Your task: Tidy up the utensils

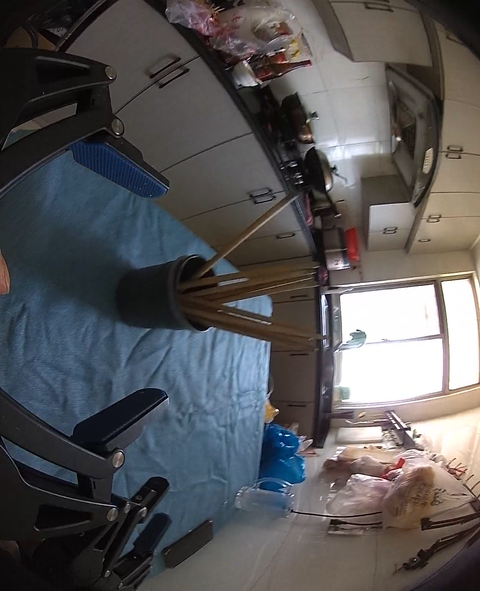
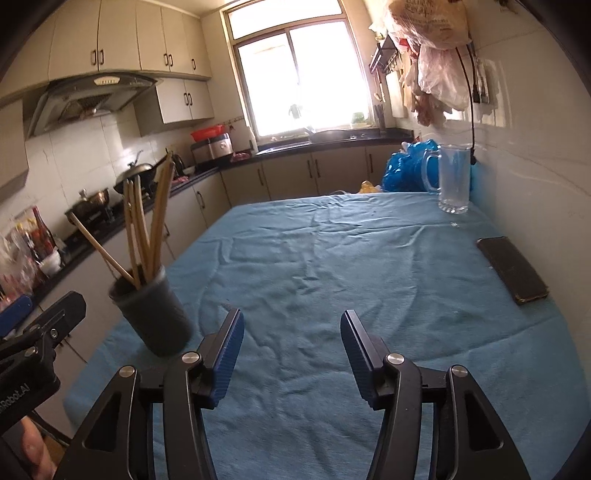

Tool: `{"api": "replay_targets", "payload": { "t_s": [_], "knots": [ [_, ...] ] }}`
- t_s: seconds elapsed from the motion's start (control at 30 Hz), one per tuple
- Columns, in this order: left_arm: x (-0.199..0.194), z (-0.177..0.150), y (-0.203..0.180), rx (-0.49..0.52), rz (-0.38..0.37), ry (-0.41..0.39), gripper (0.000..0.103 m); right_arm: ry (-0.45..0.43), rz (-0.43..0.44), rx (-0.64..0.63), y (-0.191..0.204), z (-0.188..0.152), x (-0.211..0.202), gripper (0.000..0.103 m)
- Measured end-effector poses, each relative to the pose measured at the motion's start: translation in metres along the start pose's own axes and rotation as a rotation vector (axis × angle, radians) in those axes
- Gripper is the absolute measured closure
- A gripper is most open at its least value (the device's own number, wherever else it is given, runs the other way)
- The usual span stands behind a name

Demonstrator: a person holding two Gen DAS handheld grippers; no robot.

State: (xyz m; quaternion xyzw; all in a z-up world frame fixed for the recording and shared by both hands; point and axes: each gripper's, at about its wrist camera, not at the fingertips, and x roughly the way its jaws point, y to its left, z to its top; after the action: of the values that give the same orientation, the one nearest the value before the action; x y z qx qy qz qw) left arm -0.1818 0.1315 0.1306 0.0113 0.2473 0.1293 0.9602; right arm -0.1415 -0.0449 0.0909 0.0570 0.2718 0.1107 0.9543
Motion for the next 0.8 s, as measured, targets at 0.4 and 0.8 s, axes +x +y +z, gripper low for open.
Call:
{"api": "replay_targets", "payload": {
  "t_s": [0.4, 0.8],
  "knots": [
    [0.025, -0.013, 0.012, -0.052, 0.018, 0.138, 0.0, 0.029, -0.036, -0.057, 0.013, -0.005, 0.006, 0.037],
    [0.033, -0.019, 0.021, -0.071, -0.004, 0.195, 0.0, 0.036, -0.057, -0.094, 0.027, -0.007, 0.009, 0.034]
  ]
}}
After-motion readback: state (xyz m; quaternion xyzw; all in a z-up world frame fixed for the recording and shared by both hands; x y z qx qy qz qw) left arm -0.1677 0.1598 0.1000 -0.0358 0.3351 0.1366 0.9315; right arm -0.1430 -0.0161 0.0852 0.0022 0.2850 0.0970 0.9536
